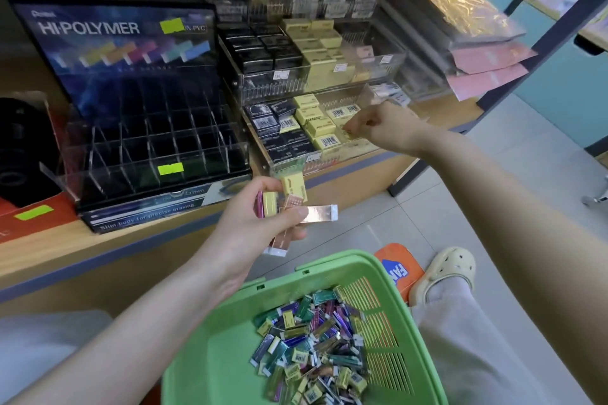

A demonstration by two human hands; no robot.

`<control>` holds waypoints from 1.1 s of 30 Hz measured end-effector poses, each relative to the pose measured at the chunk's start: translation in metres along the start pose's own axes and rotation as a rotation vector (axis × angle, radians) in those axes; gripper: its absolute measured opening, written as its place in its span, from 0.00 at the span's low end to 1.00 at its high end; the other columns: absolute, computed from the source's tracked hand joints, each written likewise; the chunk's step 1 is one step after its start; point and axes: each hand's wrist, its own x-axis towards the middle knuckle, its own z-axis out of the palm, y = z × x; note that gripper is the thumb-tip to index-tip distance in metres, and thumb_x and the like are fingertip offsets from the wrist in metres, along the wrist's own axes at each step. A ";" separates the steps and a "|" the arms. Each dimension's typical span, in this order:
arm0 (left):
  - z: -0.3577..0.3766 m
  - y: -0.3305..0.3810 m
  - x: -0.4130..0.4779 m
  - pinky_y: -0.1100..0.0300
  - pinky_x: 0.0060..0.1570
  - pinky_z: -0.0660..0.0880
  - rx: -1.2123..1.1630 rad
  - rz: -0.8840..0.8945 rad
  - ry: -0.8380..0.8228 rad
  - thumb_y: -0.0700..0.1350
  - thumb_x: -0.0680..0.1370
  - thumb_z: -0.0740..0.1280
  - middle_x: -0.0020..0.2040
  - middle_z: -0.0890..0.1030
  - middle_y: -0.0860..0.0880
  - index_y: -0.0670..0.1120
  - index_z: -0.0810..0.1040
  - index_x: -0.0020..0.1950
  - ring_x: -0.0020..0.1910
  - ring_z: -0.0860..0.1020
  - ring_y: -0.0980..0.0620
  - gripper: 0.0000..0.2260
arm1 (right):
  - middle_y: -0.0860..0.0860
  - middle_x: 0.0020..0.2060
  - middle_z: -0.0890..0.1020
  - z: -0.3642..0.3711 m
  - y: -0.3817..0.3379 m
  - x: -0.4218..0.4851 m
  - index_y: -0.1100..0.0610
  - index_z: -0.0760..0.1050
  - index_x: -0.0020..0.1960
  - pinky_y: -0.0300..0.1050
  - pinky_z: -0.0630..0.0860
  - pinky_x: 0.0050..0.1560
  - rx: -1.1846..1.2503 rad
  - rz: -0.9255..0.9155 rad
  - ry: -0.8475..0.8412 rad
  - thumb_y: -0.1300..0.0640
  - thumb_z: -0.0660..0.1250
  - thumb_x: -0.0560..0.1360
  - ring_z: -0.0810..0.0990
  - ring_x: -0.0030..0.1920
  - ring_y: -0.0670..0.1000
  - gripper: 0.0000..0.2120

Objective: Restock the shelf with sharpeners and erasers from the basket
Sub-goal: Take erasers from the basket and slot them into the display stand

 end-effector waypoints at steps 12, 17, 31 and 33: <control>0.005 0.002 0.003 0.57 0.38 0.79 -0.034 0.026 -0.023 0.45 0.65 0.74 0.44 0.85 0.49 0.46 0.74 0.55 0.37 0.84 0.48 0.21 | 0.51 0.64 0.75 0.006 -0.002 -0.006 0.55 0.78 0.58 0.36 0.63 0.59 -0.131 -0.117 -0.010 0.66 0.52 0.78 0.71 0.65 0.51 0.19; 0.004 0.005 0.001 0.53 0.48 0.75 -0.073 0.061 -0.015 0.50 0.60 0.74 0.47 0.84 0.50 0.46 0.74 0.57 0.39 0.84 0.48 0.26 | 0.49 0.48 0.77 0.026 -0.017 -0.050 0.58 0.77 0.55 0.30 0.65 0.47 0.062 -0.256 0.480 0.63 0.57 0.80 0.74 0.48 0.44 0.12; 0.004 0.007 0.001 0.62 0.35 0.76 -0.140 0.089 -0.017 0.45 0.73 0.69 0.42 0.85 0.51 0.49 0.73 0.55 0.37 0.82 0.54 0.12 | 0.47 0.31 0.79 0.058 -0.050 -0.105 0.56 0.78 0.51 0.37 0.76 0.38 0.439 -0.112 0.080 0.57 0.65 0.78 0.78 0.32 0.41 0.05; 0.004 0.009 0.001 0.62 0.34 0.76 -0.164 0.090 -0.041 0.46 0.71 0.70 0.40 0.85 0.51 0.49 0.73 0.55 0.36 0.82 0.54 0.14 | 0.48 0.29 0.80 0.059 -0.053 -0.107 0.57 0.77 0.48 0.41 0.79 0.38 0.676 -0.072 0.108 0.60 0.65 0.77 0.80 0.33 0.47 0.03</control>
